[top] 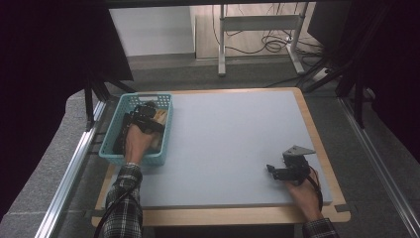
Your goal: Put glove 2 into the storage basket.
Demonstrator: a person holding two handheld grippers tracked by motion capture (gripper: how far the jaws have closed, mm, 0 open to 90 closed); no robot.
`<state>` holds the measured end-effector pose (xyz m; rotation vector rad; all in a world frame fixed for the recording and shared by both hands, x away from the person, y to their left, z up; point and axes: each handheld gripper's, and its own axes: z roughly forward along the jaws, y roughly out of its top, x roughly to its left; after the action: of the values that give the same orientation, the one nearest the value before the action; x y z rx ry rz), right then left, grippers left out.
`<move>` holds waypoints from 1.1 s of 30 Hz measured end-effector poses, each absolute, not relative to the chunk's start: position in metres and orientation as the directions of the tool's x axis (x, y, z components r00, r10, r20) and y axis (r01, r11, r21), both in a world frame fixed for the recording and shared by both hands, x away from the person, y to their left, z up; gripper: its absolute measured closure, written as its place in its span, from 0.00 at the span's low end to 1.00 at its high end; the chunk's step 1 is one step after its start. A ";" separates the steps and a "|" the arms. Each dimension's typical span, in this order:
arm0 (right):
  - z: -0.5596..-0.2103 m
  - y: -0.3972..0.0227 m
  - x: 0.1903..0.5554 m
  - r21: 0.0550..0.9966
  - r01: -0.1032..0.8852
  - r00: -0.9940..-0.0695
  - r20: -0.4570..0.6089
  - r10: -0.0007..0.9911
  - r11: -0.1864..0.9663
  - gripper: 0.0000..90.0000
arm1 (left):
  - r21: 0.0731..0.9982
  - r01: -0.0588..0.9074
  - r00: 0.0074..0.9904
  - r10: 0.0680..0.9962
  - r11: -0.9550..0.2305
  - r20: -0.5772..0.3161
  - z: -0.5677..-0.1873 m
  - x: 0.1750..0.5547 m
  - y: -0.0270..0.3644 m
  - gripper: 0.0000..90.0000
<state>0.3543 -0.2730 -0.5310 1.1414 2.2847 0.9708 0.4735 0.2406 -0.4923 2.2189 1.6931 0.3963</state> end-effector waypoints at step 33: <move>-0.531 -0.273 0.354 0.736 0.528 -0.583 -0.048 0.811 0.423 0.21 | 0.456 0.864 0.247 0.969 -0.216 -0.009 -0.483 0.469 0.242 0.92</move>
<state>0.3543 -0.2730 -0.5310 1.1413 2.2850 0.9709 0.4687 0.2416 -0.4826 2.1579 1.6811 0.3947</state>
